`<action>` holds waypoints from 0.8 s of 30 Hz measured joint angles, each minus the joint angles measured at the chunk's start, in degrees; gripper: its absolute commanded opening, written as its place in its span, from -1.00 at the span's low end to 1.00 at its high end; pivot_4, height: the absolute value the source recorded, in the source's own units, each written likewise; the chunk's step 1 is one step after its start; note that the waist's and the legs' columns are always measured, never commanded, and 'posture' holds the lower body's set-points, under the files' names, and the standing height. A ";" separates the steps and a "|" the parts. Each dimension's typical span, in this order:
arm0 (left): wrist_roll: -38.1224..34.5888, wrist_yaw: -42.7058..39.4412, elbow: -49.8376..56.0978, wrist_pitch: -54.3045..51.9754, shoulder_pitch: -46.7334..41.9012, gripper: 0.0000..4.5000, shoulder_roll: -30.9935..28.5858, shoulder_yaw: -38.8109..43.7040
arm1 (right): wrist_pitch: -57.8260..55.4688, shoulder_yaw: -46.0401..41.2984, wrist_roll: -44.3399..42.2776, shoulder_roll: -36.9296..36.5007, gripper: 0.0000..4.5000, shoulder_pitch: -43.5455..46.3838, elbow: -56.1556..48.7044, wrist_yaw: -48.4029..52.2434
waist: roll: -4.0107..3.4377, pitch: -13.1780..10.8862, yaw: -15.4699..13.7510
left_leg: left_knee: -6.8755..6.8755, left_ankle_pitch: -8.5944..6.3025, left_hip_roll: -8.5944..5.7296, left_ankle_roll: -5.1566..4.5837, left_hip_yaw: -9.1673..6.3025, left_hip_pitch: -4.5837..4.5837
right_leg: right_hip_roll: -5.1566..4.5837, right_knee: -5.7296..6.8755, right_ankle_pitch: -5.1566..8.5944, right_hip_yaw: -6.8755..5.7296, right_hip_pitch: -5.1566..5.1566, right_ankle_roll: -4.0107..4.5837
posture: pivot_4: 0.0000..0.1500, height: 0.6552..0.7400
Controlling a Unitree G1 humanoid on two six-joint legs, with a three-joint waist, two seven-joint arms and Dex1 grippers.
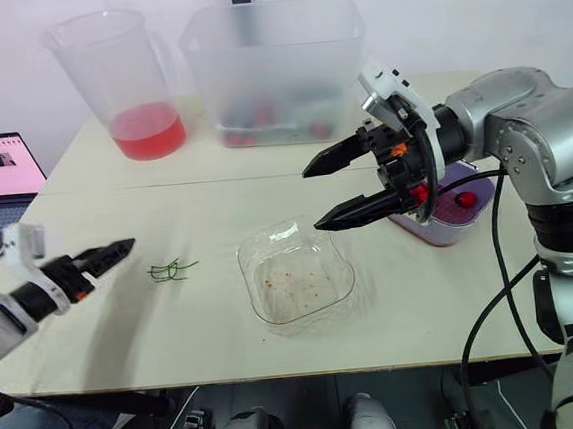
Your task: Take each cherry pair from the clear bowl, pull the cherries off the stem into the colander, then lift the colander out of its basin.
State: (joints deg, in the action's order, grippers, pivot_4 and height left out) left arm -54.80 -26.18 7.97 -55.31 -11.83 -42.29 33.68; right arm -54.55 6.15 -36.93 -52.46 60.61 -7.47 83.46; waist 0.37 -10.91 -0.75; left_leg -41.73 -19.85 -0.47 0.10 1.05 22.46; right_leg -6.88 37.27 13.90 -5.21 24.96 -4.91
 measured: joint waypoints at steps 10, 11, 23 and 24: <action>1.55 -26.11 9.60 5.16 -0.13 0.97 -16.27 -9.25 | 2.70 0.55 8.31 -5.38 1.00 -2.12 4.42 -6.53 | -0.05 -0.03 0.09 | 0.08 0.00 0.00 0.00 0.13 0.07 | 0.02 -0.01 0.01 0.03 0.16 0.01 | 1.00 -0.27; 1.05 -28.27 10.27 5.03 -1.08 0.97 -17.01 -10.33 | 3.00 0.55 9.87 -6.49 1.00 -2.23 5.26 -7.64 | -0.05 -0.03 0.05 | 0.08 0.00 0.01 0.00 0.13 0.07 | 0.03 -0.02 0.01 0.02 0.16 0.01 | 1.00 -0.27; 3.64 -44.44 9.49 5.57 -36.48 0.97 -17.67 -33.37 | -6.90 -16.12 14.17 -23.98 1.00 -30.86 -4.25 -15.87 | -0.15 -0.06 -0.02 | 0.18 0.02 0.04 -0.04 0.38 0.05 | 0.25 0.07 0.00 0.05 0.20 0.00 | 1.00 -0.27; 3.92 -44.84 9.23 5.79 -37.88 0.97 -16.77 -34.04 | -8.69 -19.11 13.84 -24.65 1.00 -33.79 -5.14 -15.55 | -0.13 -0.05 -0.01 | 0.15 0.02 0.05 -0.05 0.36 0.04 | 0.25 0.07 0.00 0.05 0.19 0.00 | 1.00 -0.27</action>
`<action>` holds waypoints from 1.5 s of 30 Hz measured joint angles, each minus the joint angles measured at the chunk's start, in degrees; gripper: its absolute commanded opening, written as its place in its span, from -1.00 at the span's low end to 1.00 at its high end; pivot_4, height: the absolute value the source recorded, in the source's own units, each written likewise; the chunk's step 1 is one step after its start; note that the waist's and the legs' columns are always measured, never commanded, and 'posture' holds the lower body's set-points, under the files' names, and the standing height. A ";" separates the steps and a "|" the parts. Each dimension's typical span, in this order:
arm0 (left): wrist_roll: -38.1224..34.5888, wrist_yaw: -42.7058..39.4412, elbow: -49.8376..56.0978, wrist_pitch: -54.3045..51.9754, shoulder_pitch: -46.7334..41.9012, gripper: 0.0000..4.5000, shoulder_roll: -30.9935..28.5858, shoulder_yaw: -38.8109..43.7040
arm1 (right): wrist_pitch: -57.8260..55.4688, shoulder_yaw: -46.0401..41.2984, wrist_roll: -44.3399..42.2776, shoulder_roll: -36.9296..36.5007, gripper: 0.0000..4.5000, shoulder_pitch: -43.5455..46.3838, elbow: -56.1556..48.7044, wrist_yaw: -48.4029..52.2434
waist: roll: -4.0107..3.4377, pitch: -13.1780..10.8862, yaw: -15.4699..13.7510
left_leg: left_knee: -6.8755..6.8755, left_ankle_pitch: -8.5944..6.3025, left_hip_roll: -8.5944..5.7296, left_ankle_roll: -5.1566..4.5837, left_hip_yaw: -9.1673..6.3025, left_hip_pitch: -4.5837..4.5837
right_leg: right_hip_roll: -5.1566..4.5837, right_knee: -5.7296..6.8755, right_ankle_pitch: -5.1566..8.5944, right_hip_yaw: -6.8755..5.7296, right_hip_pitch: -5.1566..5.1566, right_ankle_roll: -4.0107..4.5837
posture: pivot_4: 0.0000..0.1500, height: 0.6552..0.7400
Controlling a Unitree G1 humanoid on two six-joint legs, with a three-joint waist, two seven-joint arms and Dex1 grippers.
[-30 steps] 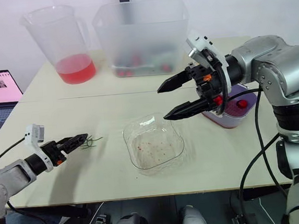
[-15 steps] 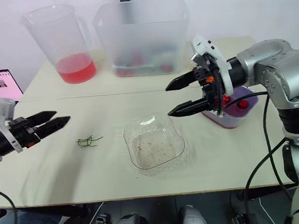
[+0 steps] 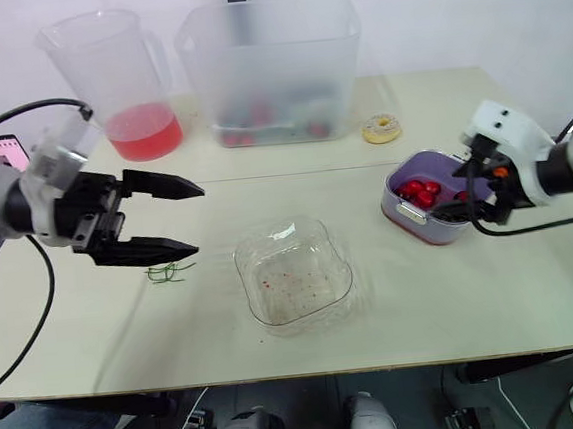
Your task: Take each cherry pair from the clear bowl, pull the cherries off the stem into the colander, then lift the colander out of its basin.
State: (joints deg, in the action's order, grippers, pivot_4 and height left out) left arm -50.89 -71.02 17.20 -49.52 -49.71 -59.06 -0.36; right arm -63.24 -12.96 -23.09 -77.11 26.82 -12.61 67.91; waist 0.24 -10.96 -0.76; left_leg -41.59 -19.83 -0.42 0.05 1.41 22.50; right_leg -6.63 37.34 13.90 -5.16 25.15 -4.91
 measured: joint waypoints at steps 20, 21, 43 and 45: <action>8.94 9.84 -2.32 3.50 5.86 0.97 9.57 2.38 | -8.98 12.39 -0.60 9.91 1.00 11.48 -0.43 -12.38 | 0.04 -0.02 0.15 | -0.11 -0.03 0.02 -0.06 -0.09 0.09 | 0.06 -0.03 0.00 0.18 0.09 0.00 | 1.00 -0.27; 8.72 11.15 -0.83 2.94 7.45 0.97 9.63 3.22 | -7.49 15.51 0.69 10.91 1.00 13.30 1.83 -12.61 | 0.04 -0.02 0.20 | -0.12 -0.04 0.00 -0.06 -0.07 0.09 | 0.02 -0.03 0.00 0.18 0.08 -0.01 | 1.00 -0.27; 5.19 22.64 7.22 -1.42 14.25 1.00 10.10 8.24 | 2.20 28.76 10.55 18.55 -0.89 19.80 18.01 -11.35 | 0.04 -0.01 0.08 | -0.26 -0.03 -0.02 -0.06 -0.09 0.06 | -0.02 0.08 0.00 0.11 0.01 -0.01 | 1.00 -0.27; 5.45 22.23 7.21 -1.36 14.25 1.00 9.32 7.71 | 1.45 28.46 10.52 18.66 -0.89 19.80 17.84 -11.38 | 0.04 -0.01 0.09 | -0.25 -0.03 -0.02 -0.06 -0.09 0.06 | -0.02 0.08 0.00 0.11 0.01 -0.01 | 1.00 -0.27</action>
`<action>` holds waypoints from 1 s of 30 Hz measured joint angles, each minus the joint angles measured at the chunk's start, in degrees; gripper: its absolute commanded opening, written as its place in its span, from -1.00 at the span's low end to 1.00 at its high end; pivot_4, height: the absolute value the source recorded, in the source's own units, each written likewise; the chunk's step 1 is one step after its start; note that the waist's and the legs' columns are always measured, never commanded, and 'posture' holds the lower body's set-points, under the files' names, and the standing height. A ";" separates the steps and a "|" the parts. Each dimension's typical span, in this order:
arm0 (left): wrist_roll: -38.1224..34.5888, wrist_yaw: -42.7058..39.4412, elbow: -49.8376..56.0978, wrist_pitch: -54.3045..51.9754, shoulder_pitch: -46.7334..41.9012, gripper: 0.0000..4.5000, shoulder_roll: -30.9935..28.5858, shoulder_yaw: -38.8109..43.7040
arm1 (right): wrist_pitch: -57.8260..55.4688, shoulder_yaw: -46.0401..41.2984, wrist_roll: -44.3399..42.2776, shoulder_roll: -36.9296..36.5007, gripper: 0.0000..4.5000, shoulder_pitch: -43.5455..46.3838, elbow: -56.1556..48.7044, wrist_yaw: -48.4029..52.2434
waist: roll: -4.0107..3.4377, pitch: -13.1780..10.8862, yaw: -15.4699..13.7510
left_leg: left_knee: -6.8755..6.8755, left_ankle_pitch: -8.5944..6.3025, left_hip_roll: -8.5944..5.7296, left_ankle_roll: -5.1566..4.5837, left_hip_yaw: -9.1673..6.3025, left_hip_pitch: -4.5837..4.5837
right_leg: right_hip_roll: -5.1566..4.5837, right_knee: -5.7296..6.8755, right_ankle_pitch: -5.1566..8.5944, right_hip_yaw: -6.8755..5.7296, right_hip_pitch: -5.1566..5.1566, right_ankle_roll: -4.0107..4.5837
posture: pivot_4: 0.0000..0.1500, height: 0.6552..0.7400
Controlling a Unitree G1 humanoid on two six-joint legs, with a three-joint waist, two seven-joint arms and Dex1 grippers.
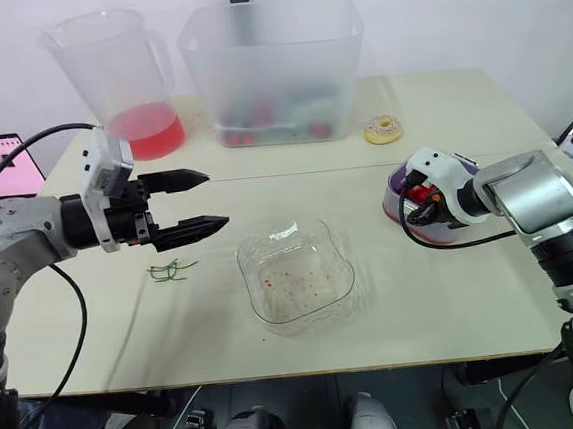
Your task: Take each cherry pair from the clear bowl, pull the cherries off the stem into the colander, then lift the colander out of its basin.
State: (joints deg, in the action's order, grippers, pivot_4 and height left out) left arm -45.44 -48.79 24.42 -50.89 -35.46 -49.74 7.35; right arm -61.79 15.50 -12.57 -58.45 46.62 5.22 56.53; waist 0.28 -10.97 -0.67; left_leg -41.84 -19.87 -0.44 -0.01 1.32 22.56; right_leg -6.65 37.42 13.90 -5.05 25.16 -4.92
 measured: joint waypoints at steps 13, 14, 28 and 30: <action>2.22 -3.06 -3.86 2.50 -2.77 1.00 0.67 -3.56 | -3.61 -3.72 -1.49 -2.14 -0.89 -1.23 -5.78 -0.04 | -0.01 0.00 -0.07 | 0.01 0.00 -0.01 0.00 0.00 0.01 | 0.00 -0.01 0.00 -0.01 0.01 0.00 | 1.00 -0.27; 2.37 -3.43 -4.17 2.80 -3.11 1.00 1.21 -4.01 | -3.73 -4.07 -1.76 -2.76 -0.89 -1.33 -6.58 0.01 | -0.01 0.00 -0.07 | 0.01 0.00 -0.01 0.00 0.00 0.02 | 0.00 -0.01 0.00 -0.01 0.01 0.00 | 1.00 -0.27; 4.98 -5.08 -7.22 5.15 -5.29 1.00 5.01 -6.56 | -8.05 -10.42 -5.10 -8.22 -0.89 0.94 -12.91 -0.15 | 0.00 0.00 -0.04 | 0.01 0.00 -0.01 0.00 -0.01 0.02 | 0.00 0.00 0.00 -0.01 0.02 0.00 | 1.00 -0.27; 5.19 -5.35 -7.50 5.19 -5.43 1.00 5.12 -6.68 | -8.43 -10.97 -5.84 -8.25 -0.89 1.04 -12.89 -0.14 | -0.01 0.00 0.01 | 0.02 0.00 0.00 0.00 0.00 0.02 | 0.00 0.00 0.00 0.00 0.02 0.00 | 1.00 -0.27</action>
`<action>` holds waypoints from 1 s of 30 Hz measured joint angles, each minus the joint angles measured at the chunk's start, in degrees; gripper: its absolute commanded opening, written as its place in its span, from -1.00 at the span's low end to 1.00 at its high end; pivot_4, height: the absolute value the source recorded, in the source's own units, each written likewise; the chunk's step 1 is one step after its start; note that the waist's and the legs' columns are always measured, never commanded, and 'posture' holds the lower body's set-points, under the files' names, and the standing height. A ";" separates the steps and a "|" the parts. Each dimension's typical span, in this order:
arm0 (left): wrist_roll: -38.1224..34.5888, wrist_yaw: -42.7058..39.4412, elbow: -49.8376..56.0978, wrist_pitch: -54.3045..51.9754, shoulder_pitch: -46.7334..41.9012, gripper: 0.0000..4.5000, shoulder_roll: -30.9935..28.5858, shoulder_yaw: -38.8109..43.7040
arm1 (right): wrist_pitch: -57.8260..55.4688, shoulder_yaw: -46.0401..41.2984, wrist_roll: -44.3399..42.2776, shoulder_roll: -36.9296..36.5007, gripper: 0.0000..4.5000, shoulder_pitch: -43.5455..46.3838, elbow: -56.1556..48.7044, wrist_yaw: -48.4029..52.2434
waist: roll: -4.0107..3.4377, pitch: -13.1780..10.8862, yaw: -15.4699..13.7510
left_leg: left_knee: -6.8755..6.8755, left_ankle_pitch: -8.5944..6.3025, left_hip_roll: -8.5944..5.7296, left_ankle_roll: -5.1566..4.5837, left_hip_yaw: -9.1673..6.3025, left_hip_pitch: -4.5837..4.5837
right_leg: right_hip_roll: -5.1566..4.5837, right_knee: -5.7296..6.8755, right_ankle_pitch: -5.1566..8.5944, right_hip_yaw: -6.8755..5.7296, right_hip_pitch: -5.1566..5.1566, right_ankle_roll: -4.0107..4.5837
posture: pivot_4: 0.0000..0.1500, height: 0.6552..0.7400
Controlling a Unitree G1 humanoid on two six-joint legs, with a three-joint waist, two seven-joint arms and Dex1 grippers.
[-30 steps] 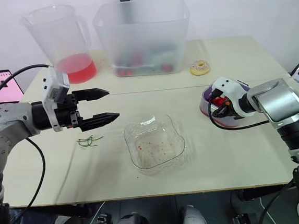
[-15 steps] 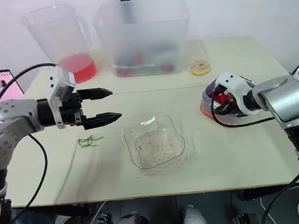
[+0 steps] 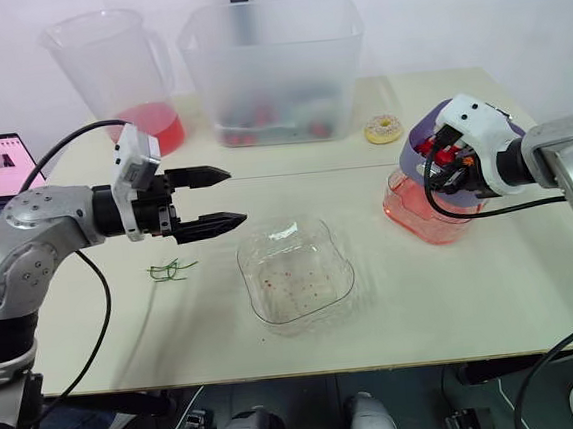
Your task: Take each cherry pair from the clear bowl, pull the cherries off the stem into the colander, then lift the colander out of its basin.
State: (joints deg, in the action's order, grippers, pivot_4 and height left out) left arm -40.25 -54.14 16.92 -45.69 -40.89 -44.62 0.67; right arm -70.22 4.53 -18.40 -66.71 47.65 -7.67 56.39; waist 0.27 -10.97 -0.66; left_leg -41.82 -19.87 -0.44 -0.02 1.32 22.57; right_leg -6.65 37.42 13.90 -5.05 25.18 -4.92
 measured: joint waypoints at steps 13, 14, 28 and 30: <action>0.98 -0.85 -0.03 -0.01 -0.37 1.00 0.24 -0.03 | -0.55 -2.26 -2.10 0.07 -0.89 1.35 1.26 -1.44 | 0.00 0.00 -0.02 | 0.00 0.00 0.00 0.00 0.00 0.00 | 0.00 0.00 0.00 0.00 0.00 0.00 | 1.00 -0.27; 1.06 -0.85 -0.03 -0.01 -0.38 1.00 0.24 -0.04 | -0.78 -2.85 -2.41 0.31 -0.89 1.66 1.36 -1.76 | 0.00 0.00 -0.01 | 0.00 0.00 0.00 0.00 0.00 0.00 | 0.00 0.00 0.00 0.00 0.00 0.00 | 1.00 -0.27; 2.25 -2.09 -1.19 -0.03 -2.02 1.00 0.15 -0.65 | -5.43 -11.16 -8.52 3.61 -0.89 2.96 2.25 -6.71 | 0.00 0.00 -0.02 | 0.00 0.00 0.00 0.00 0.00 0.01 | 0.00 0.00 0.00 0.00 0.00 0.00 | 1.00 -0.27; 2.29 -2.12 -1.23 -0.04 -2.03 1.00 0.15 -0.74 | -5.48 -11.94 -9.13 4.08 -0.89 2.79 2.25 -7.25 | 0.00 0.00 -0.01 | 0.01 0.00 0.00 0.00 0.00 0.00 | 0.00 0.00 0.00 0.00 0.00 0.00 | 1.00 -0.27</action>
State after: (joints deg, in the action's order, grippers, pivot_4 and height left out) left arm -37.96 -56.26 15.69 -45.73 -42.92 -44.47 -0.07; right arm -75.70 -7.42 -27.54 -62.63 50.44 -5.42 49.14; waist 0.27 -10.97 -0.67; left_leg -41.82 -19.87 -0.44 -0.02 1.32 22.58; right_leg -6.65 37.42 13.90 -5.05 25.18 -4.92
